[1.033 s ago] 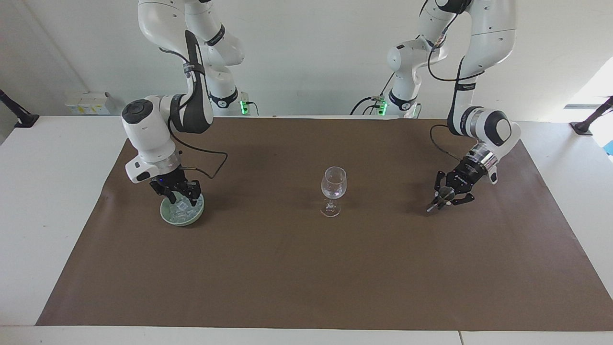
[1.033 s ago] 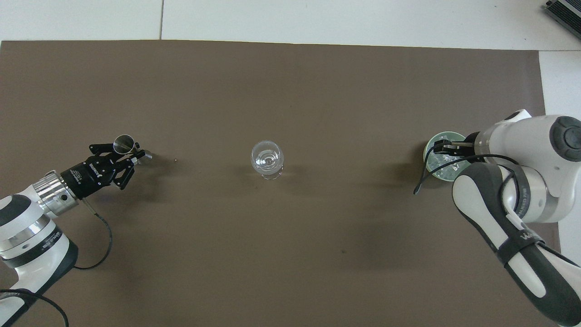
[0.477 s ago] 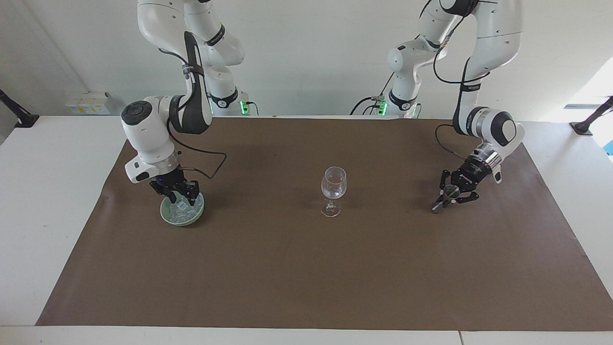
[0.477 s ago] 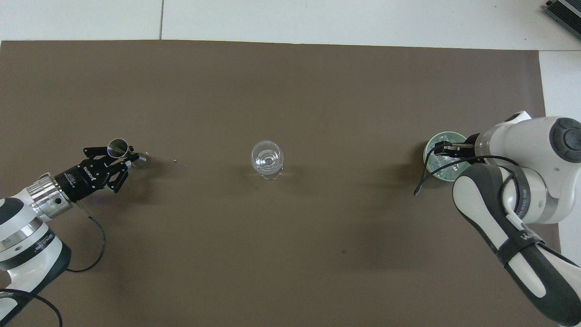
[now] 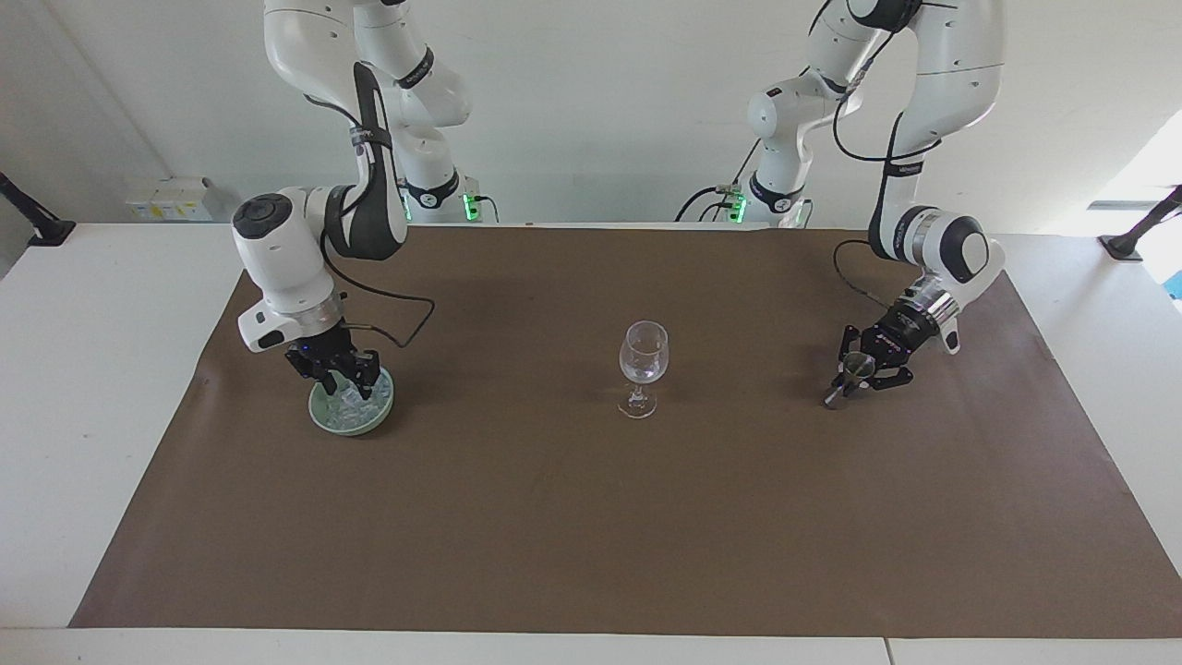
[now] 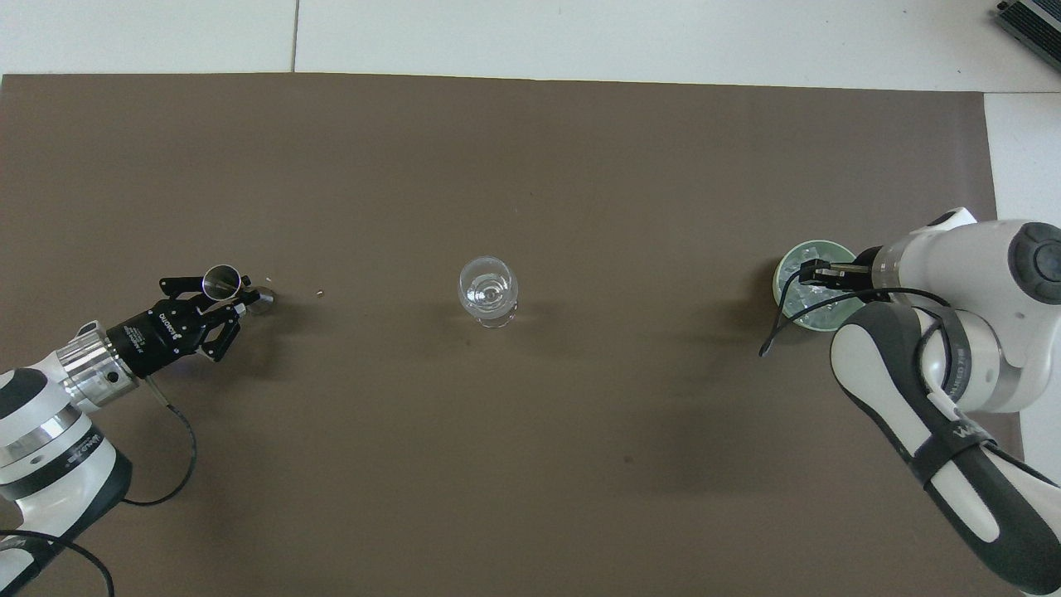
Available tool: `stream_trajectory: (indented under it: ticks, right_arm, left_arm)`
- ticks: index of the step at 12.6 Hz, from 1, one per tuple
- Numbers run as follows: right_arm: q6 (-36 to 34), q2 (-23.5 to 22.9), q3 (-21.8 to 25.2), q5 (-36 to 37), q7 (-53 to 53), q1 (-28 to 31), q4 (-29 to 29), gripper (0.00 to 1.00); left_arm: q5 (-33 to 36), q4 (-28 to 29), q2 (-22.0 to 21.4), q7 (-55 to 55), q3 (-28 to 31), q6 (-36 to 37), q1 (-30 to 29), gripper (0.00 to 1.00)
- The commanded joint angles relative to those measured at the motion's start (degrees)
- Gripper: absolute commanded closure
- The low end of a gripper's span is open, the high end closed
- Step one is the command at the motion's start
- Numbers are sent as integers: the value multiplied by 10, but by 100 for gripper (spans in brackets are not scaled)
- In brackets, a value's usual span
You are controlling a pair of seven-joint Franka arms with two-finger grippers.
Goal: Pour wine and add ice with both arms
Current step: 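Grasp the green ice cup rim with the right gripper and lift it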
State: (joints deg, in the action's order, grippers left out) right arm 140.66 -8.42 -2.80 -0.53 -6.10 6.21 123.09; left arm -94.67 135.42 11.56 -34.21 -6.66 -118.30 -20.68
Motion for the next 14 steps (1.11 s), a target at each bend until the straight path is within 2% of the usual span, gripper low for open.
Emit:
stream_trajectory:
  ticks: [1, 4, 5, 9, 10, 14]
  right_arm:
    - [18, 10, -4, -3, -1, 6, 20, 49]
    - [19, 10, -4, -3, 0, 5, 23, 91]
    - [19, 10, -4, -3, 0, 4, 22, 100]
    - [35, 15, -10, -3, -6, -2, 15, 100]
    - [33, 16, -12, -3, -1, -2, 8, 100]
    - [6, 36, -13, -12, -22, -46, -27, 100]
  left_arm:
    - [5, -2, 4, 10, 1, 9, -5, 100]
    - [-1, -9, 15, 10, 1, 9, -5, 100]
    - [-4, -9, 16, 9, 1, 11, -5, 100]
    - [-8, -12, 24, 10, 0, 11, -4, 99]
    - [-8, -12, 24, 11, 1, 11, -4, 93]
    - [-8, -12, 24, 11, 1, 10, -4, 82]
